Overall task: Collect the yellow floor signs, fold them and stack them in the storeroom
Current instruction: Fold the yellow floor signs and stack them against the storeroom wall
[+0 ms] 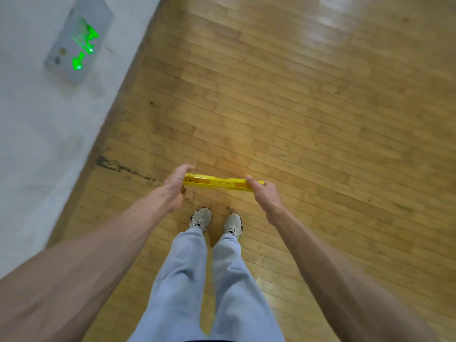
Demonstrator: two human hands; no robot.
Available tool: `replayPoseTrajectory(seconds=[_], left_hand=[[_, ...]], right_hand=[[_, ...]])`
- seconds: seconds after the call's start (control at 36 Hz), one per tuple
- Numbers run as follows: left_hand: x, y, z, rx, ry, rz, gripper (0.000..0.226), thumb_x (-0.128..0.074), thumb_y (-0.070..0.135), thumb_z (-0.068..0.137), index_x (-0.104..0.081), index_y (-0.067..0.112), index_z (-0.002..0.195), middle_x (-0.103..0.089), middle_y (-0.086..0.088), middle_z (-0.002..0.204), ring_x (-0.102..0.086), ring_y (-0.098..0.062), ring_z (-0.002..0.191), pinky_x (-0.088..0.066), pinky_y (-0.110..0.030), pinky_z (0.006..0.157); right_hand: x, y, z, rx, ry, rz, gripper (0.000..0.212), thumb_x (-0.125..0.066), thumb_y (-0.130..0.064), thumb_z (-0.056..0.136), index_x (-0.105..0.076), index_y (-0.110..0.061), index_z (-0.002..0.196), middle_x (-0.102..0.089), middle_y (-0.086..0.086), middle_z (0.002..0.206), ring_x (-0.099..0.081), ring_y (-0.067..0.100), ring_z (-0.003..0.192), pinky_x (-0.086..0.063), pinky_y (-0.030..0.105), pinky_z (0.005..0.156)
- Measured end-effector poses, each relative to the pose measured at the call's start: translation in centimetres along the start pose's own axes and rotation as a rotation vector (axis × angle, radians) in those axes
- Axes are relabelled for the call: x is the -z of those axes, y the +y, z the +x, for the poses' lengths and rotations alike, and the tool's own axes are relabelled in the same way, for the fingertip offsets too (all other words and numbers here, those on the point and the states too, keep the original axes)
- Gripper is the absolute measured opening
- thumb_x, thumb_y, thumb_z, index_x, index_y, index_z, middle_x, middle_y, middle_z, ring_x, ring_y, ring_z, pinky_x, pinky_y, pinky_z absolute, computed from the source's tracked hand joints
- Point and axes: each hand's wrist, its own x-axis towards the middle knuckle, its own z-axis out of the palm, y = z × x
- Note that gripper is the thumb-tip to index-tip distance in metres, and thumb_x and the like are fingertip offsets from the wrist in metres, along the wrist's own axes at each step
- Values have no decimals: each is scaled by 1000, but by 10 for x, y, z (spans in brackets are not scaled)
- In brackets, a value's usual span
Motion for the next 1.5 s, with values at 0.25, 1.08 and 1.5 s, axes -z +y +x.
replayPoseTrajectory(seconds=[0.25,1.08,1.5], left_hand=[[63,-12,-74,-133,121,-106,10,-57,29,89,-52,22,83,-45,-1,98,-42,-16,94,-30,-29,81],[424,-328,-360,-383,854,-490,55,-52,58,88,-65,7,104,-67,-7,109,-61,-27,108,-43,-35,88],[537,-501,-449,-292,1164,-814,53,-55,60,84,-69,9,90,-73,-11,96,-67,-30,95,-49,-46,95]], right_hand=[[-28,-54,-72,224,-87,-237,63,-59,-70,80,-59,-9,98,-50,-2,73,-47,15,65,-32,29,53],[-342,31,-454,1024,-459,-698,60,-48,-74,82,-58,-15,81,-63,1,80,-58,23,80,-40,31,69],[-499,127,-618,1179,-822,-966,47,-48,-58,93,-62,-15,82,-60,6,86,-53,24,83,-36,30,77]])
